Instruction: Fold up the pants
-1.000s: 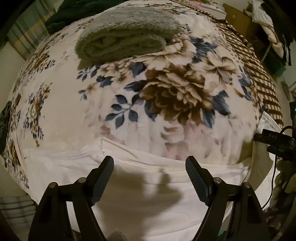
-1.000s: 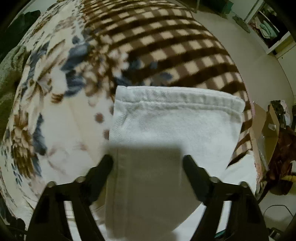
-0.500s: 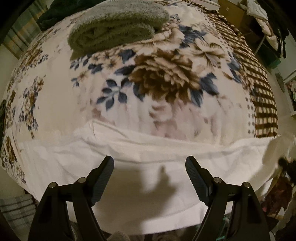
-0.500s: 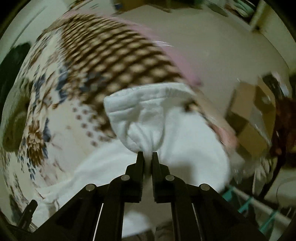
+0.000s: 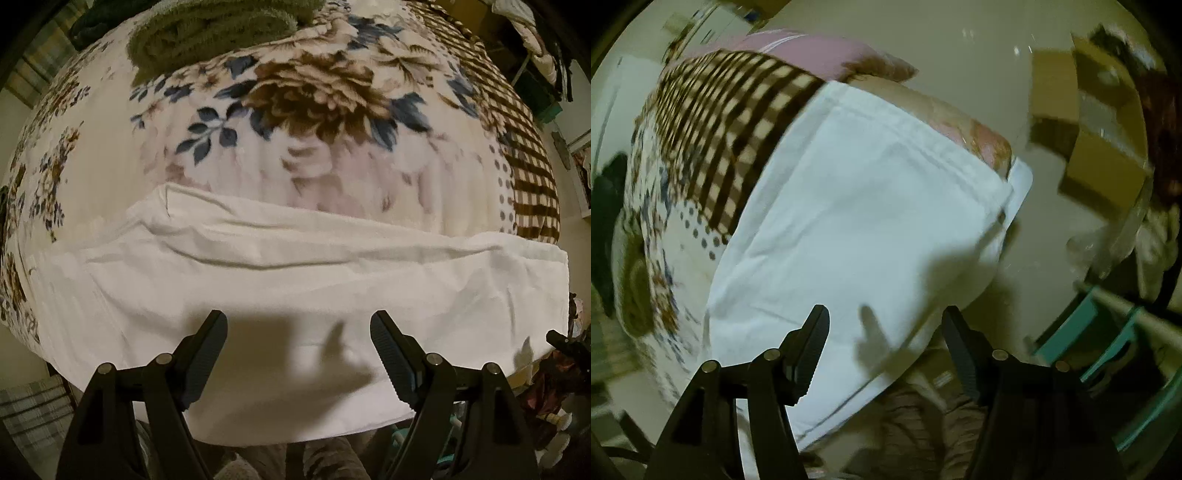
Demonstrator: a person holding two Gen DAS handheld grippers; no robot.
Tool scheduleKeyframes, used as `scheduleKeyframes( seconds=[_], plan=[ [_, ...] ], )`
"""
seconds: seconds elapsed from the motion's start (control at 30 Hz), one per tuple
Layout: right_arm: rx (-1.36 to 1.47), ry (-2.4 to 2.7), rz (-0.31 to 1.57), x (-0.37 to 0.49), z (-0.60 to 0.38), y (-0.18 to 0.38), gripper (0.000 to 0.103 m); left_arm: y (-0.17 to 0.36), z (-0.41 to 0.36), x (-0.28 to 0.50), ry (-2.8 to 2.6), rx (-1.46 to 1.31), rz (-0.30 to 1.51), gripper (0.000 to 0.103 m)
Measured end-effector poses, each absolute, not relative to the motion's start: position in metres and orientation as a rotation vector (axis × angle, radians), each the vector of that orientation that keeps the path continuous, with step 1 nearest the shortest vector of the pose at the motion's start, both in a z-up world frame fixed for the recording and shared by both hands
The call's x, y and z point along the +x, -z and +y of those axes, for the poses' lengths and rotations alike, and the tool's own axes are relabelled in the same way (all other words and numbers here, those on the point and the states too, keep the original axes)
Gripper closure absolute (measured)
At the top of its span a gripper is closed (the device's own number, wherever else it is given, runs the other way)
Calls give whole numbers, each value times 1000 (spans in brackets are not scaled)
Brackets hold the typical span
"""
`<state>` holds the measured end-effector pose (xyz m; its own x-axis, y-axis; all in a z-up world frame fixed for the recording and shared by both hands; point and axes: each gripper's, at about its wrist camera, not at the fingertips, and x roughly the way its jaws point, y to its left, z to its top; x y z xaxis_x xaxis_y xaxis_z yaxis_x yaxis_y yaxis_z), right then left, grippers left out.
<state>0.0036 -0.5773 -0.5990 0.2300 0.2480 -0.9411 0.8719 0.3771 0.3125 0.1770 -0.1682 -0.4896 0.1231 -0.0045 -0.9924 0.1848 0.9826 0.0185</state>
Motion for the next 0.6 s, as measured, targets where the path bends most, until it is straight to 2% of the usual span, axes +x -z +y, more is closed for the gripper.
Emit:
scheduleKeyframes(
  seconds=[0.1, 0.23, 0.27, 0.37, 0.4, 0.53, 0.6],
  plan=[
    [1265, 615, 1242, -10, -591, 624, 28, 498, -172, 172, 135, 150, 1464, 24],
    [1310, 586, 1177, -10, -596, 633, 30, 513, -174, 165, 125, 155, 1506, 24],
    [1286, 601, 1183, -8, -595, 632, 47, 516, -173, 164, 120, 155, 1513, 24],
    [1183, 644, 1231, -3, -590, 623, 90, 521, -169, 161, 105, 150, 1531, 24],
    [1156, 649, 1234, -3, -587, 618, 93, 522, -167, 160, 102, 149, 1533, 24],
    [1085, 664, 1270, -2, -580, 612, 93, 524, -160, 157, 89, 155, 1534, 24],
    [1074, 624, 1308, 4, -579, 616, 90, 526, -153, 156, 78, 150, 1536, 24]
  ],
)
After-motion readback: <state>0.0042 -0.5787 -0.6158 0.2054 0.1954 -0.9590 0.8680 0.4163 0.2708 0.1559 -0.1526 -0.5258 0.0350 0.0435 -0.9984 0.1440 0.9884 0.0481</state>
